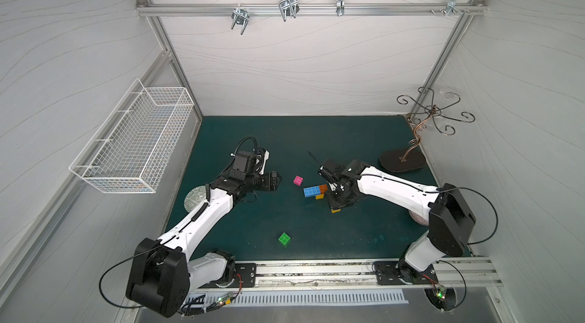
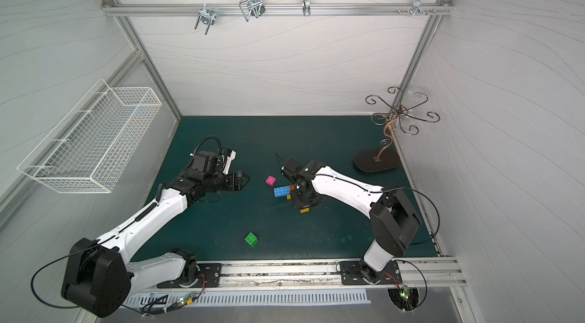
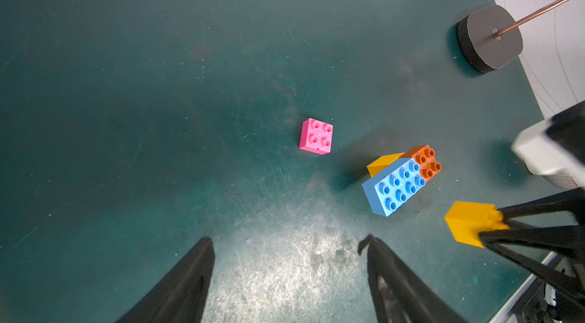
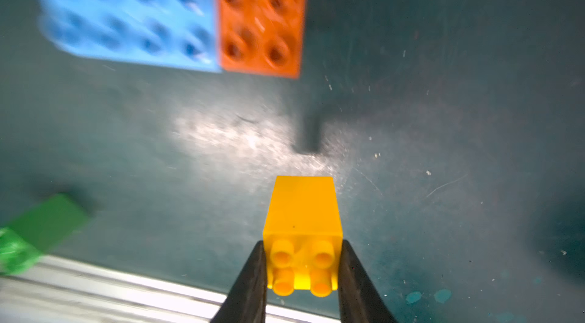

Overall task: Assemble the number 4 with lego
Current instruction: Pick up the lego brick from the center of the board.

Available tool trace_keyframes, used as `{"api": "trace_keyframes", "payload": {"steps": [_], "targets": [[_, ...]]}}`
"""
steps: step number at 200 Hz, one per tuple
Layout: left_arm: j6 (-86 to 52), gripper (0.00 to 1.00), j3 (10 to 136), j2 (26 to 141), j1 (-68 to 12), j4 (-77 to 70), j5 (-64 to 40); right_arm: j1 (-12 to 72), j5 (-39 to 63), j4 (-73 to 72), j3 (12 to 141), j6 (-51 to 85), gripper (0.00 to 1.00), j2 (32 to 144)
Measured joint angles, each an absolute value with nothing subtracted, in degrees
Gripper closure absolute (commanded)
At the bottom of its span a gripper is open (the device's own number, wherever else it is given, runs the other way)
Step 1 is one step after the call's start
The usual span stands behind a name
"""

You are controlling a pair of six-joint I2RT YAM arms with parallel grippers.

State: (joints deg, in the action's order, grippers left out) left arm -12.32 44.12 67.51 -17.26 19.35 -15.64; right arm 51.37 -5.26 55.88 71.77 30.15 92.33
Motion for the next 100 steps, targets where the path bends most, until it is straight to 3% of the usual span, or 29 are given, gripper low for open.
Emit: {"api": "trace_keyframes", "payload": {"steps": [100], "targets": [[-12.3,0.22,44.1,67.5,-17.3,19.0,-16.1,49.6,-4.6,62.3,91.7,29.1,0.86,103.6]]}}
